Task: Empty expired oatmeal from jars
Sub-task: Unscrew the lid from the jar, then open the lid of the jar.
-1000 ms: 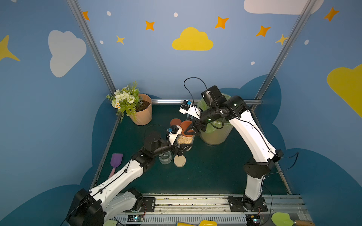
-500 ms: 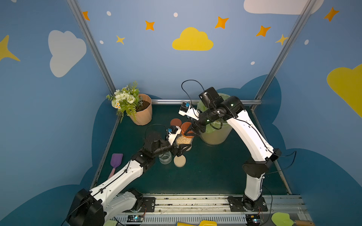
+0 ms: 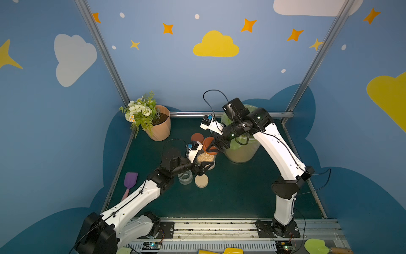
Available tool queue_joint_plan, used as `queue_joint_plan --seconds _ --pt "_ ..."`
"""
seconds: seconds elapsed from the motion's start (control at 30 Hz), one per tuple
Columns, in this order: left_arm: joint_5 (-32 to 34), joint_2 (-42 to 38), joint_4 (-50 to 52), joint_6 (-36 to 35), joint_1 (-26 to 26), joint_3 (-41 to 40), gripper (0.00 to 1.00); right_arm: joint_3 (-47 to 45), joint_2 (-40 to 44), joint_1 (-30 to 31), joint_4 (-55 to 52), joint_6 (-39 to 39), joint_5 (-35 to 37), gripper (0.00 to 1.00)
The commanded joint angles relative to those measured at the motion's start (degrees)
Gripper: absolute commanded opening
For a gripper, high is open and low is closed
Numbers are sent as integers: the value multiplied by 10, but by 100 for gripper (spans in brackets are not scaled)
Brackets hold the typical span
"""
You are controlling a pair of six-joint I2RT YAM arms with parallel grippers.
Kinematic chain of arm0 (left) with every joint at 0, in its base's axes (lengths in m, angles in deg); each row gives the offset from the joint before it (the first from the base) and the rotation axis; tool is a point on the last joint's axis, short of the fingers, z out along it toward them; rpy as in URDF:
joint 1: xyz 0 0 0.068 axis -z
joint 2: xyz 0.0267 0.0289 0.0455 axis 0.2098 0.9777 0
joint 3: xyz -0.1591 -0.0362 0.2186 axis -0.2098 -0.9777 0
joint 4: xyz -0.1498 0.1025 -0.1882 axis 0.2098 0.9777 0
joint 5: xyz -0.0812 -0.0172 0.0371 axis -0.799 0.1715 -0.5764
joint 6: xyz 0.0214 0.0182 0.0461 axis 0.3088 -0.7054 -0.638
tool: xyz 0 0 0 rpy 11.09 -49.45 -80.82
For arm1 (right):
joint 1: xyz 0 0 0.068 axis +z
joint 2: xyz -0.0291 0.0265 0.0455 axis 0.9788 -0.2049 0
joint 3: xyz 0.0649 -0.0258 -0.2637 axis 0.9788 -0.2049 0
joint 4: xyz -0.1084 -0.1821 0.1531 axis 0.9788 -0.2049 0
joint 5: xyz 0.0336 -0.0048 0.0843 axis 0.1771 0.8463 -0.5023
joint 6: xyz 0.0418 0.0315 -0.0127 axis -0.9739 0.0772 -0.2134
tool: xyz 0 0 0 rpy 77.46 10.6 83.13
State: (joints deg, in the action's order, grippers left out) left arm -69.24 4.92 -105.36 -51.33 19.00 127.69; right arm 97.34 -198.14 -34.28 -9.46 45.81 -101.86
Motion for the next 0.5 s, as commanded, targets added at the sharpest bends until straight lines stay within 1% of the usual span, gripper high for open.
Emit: queue_joint_plan --seconds 0.0,0.1,0.17,0.47 --pt "-13 -36 -187 22 -4 27 3 -20 -22 -3 -35 -12 27 59" --pt "-11 -36 -186 25 -3 24 3 -29 -16 -1 -16 -18 10 60" --pt "-14 -40 -193 29 -4 23 3 -28 -21 6 -20 -17 15 61" --pt "-17 -53 -191 31 -3 30 3 -29 -42 14 -53 -1 24 70"
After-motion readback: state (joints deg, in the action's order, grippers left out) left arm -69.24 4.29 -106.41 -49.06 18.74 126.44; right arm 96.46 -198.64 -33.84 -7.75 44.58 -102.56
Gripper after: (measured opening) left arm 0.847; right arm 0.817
